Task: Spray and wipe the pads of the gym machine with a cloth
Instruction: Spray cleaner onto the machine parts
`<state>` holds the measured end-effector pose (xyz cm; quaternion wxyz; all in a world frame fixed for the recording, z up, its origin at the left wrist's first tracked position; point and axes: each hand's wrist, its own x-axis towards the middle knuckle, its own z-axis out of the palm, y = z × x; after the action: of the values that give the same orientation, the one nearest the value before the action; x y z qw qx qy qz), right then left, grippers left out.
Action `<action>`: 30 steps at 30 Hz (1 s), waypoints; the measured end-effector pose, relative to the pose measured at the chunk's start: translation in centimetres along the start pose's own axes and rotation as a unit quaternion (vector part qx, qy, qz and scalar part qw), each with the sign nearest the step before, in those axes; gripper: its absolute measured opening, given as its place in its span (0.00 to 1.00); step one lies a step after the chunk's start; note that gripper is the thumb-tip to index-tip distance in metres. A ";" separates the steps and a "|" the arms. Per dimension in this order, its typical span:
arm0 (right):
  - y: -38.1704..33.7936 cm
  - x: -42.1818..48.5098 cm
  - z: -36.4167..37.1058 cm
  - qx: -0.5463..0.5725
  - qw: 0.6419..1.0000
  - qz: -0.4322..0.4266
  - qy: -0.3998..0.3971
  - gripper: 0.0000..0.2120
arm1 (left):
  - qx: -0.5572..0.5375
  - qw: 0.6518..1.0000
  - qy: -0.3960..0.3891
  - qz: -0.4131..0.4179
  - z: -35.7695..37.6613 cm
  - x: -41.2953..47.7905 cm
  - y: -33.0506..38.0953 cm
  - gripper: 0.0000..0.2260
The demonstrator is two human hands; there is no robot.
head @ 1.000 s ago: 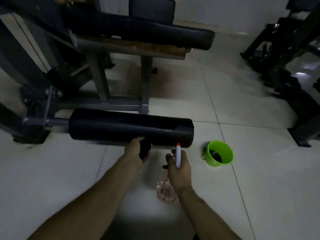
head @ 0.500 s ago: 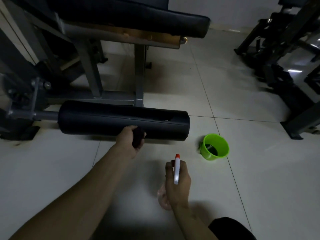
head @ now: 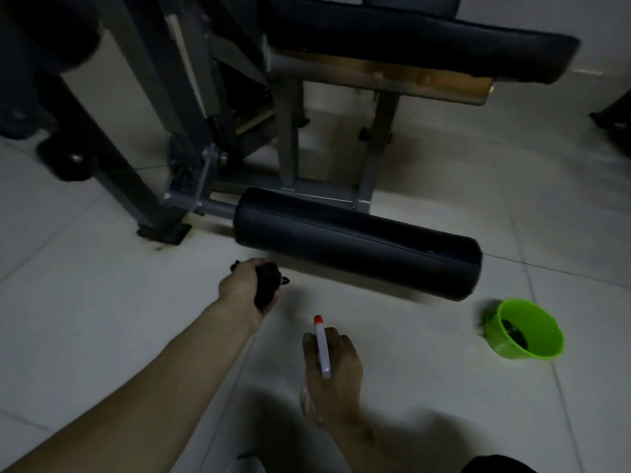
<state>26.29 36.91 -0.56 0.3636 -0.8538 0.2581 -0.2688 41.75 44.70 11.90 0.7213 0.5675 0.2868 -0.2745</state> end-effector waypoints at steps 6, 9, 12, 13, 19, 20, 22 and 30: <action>-3.2 1.4 4.6 0.046 0.997 -0.018 -0.058 0.23 | -0.047 0.999 0.019 -0.001 -4.9 0.1 1.2 0.15; -4.5 2.2 6.7 0.076 0.996 -0.019 -0.051 0.22 | -0.066 0.998 0.024 0.001 -6.7 -0.2 1.1 0.13; -3.9 1.9 8.6 0.117 0.983 0.055 -0.132 0.29 | -0.068 0.997 0.028 -0.015 -8.0 0.2 0.3 0.11; -3.2 1.7 9.3 0.094 0.980 0.069 -0.162 0.32 | -0.072 0.997 0.024 -0.023 -8.4 0.5 0.0 0.10; 2.6 -0.6 13.2 -0.004 0.972 0.099 -0.211 0.37 | -0.089 0.993 0.008 -0.076 -10.3 2.6 -3.7 0.11; 3.2 -1.1 13.6 -0.012 0.974 0.096 -0.206 0.37 | -0.092 0.992 0.006 -0.083 -10.5 2.9 -4.3 0.13; 4.0 -2.1 14.0 -0.013 0.974 0.093 -0.204 0.36 | -0.092 0.991 0.005 -0.094 -10.5 3.0 -5.2 0.17; 6.5 -1.9 10.8 0.058 0.944 0.102 -0.309 0.58 | -0.065 0.994 -0.003 -0.091 -7.2 3.1 -5.5 0.17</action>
<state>30.30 39.42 -12.35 0.4997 -0.8415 0.2030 0.0319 39.20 50.41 4.63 0.7298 0.4898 0.3523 -0.3215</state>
